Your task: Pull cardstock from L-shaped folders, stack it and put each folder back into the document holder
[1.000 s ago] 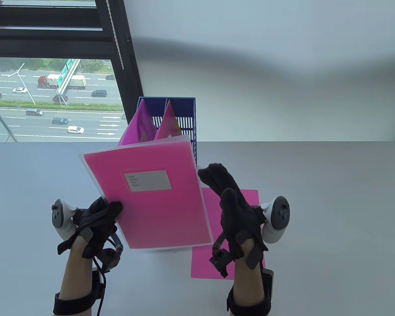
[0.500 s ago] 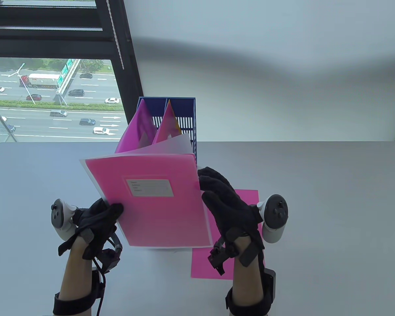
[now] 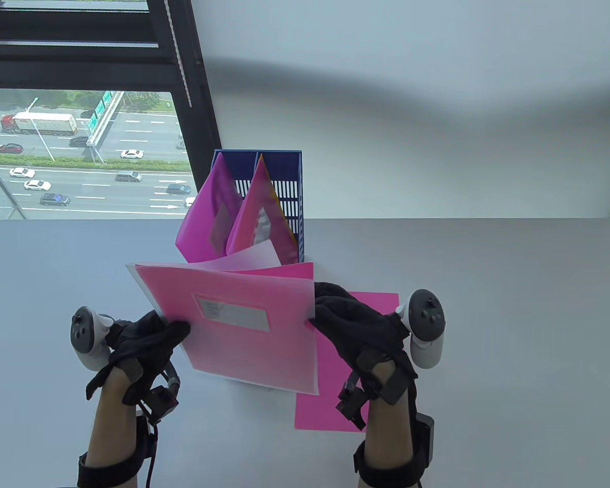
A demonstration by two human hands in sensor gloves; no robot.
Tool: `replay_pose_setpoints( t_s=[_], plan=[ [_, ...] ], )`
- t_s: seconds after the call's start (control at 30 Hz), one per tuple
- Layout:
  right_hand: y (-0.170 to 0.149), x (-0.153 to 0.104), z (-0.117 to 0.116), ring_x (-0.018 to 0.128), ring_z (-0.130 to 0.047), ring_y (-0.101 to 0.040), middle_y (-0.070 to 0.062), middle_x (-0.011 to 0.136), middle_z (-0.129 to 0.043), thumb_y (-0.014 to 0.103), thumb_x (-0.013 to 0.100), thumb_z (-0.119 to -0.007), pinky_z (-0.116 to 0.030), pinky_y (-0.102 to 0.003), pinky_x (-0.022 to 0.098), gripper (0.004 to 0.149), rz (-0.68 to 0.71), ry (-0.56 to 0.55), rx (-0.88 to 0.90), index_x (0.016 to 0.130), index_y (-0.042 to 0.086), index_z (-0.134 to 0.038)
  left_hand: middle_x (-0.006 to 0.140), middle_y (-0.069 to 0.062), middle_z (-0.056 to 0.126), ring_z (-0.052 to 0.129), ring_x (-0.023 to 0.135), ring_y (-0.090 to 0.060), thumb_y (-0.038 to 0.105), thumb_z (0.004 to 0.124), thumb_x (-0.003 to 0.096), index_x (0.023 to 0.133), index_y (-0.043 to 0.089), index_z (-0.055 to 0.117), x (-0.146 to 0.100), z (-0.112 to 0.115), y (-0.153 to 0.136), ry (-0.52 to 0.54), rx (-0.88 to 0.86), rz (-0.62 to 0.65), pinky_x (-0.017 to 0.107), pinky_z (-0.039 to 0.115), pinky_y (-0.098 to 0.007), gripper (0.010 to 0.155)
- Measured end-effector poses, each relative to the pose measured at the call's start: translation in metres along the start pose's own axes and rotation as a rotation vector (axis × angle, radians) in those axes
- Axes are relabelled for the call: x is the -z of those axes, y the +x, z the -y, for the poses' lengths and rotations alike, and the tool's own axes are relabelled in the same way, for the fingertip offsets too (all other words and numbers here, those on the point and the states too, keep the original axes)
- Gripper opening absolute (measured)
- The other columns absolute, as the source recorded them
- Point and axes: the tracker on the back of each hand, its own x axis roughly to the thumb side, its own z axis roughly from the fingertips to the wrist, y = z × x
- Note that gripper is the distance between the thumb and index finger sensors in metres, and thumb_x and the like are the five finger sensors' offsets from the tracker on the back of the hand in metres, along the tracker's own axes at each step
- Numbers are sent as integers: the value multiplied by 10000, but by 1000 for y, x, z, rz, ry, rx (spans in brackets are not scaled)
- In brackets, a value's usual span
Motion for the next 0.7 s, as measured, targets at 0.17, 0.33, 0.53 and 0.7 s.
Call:
replay_pose_setpoints(
  t_s=[0.17, 0.33, 0.53, 0.7],
  plan=[
    [-2, 1, -1, 777, -824, -296, -43, 1081, -696, 497, 612, -834, -519, -568, 750, 382, 7, -4, 18, 870, 223, -899, 848, -5, 952, 1029, 708, -293, 369, 764, 579, 966, 234, 835, 1, 3, -2, 23, -26, 1, 704, 673, -578, 416],
    [4, -3, 4, 806, -809, -239, 1, 1104, -656, 451, 578, -899, -519, -552, 765, 380, 17, -138, -122, 922, 295, -851, 843, -16, 946, 1033, 687, -291, 359, 763, 585, 971, 207, 824, 1, 5, 0, 52, -20, -2, 692, 693, -569, 419],
    [11, -6, 2, 780, -827, -207, 27, 1081, -685, 435, 533, -958, -528, -540, 770, 378, 65, -282, -230, 883, 322, -872, 840, -21, 941, 1033, 675, -290, 357, 760, 588, 972, 202, 819, 3, 8, -2, 98, -19, 0, 687, 705, -562, 418],
    [20, -10, -5, 749, -870, -174, 60, 1040, -741, 449, 498, -992, -536, -536, 774, 375, 136, -456, -440, 838, 322, -899, 838, -23, 937, 1031, 671, -288, 370, 756, 588, 969, 192, 817, 3, 12, -3, 150, 8, 6, 685, 713, -557, 424]
  ],
)
